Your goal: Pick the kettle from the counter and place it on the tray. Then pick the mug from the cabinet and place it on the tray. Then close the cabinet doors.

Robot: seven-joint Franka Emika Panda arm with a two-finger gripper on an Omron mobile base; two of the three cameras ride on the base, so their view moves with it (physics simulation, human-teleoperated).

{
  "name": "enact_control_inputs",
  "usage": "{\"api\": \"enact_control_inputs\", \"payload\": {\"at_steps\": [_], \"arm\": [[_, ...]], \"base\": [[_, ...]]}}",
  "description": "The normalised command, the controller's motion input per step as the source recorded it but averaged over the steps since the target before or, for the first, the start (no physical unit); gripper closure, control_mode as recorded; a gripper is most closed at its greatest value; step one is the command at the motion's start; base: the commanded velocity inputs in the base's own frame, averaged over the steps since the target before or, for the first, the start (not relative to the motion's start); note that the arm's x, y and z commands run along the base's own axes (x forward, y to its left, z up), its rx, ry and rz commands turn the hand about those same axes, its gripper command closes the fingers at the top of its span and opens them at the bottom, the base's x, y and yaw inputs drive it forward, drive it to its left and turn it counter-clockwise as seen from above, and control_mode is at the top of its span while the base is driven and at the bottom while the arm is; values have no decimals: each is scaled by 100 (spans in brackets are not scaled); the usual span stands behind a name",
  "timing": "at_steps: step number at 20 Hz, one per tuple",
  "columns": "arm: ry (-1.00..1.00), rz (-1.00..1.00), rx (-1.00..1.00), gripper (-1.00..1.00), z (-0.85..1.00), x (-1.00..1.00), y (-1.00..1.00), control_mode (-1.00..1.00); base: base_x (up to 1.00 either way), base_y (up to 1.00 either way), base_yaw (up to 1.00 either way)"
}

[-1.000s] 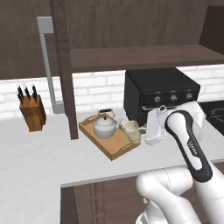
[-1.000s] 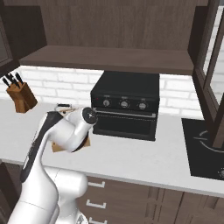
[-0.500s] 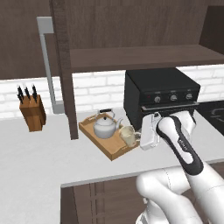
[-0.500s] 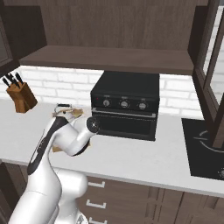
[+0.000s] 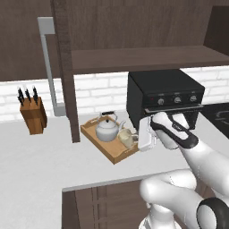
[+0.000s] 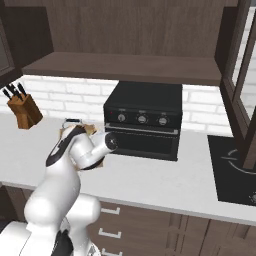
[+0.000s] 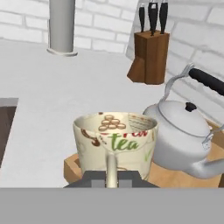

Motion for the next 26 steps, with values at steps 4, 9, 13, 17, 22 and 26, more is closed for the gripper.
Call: {"api": "enact_control_inputs", "payload": {"at_steps": [4,9,13,17,22,26], "arm": [[0,9,2,100,-9,25,0,-100],[0,6,4,100,-1,16,1,-100],[0,5,5,100,-8,21,12,-100],[1,1,5,100,-9,17,23,-100],[6,2,2,100,-25,6,23,-100],[9,2,1,100,-27,5,13,-100]], "base": [[0,0,0],[0,0,0],[0,0,0],[0,0,0],[0,0,0],[0,0,0]]}}
